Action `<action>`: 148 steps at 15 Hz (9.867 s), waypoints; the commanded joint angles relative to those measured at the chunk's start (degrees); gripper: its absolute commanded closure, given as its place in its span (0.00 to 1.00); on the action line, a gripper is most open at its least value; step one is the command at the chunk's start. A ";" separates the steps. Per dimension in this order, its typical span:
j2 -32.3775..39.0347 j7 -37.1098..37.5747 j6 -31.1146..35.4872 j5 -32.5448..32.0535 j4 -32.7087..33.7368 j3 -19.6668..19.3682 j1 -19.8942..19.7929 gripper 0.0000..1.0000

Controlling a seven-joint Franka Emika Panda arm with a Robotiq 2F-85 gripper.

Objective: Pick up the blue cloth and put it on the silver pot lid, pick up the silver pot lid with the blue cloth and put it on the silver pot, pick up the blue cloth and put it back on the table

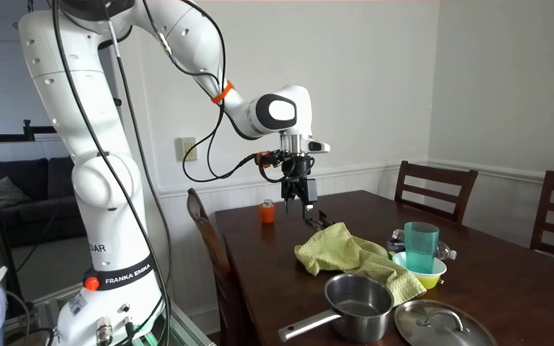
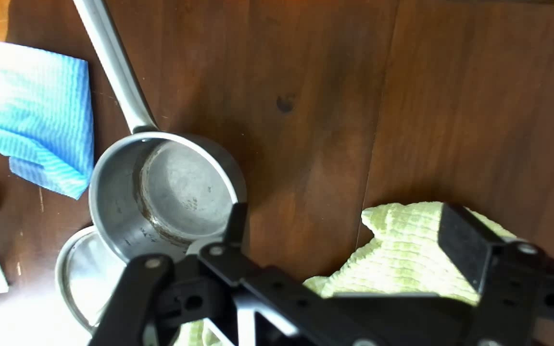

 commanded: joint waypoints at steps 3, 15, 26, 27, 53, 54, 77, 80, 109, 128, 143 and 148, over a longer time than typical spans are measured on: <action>4.58 -6.02 7.78 -0.26 1.97 -5.86 -4.73 0.00; 21.29 -40.75 19.18 23.97 12.17 -13.89 -16.78 0.00; 25.05 -38.49 18.69 22.81 13.01 -13.47 -19.87 0.00; 25.90 -39.16 19.03 22.88 13.56 -13.31 -21.09 0.00; 42.66 -36.23 26.49 21.88 20.36 1.95 -40.15 0.50; 42.87 -36.32 26.52 21.86 20.61 2.07 -40.32 0.56; 42.72 -36.12 32.52 19.76 19.44 2.26 -41.14 0.13; 44.43 -35.43 33.89 19.91 19.45 3.39 -41.78 0.43; 38.42 -24.78 20.22 33.50 36.25 8.60 -40.01 1.00; 52.58 -24.39 19.27 40.59 50.25 15.63 -38.11 1.00; 52.44 -26.01 18.94 37.22 50.66 13.84 -37.16 0.00; 54.72 -27.02 16.24 35.32 51.86 12.31 -36.09 0.00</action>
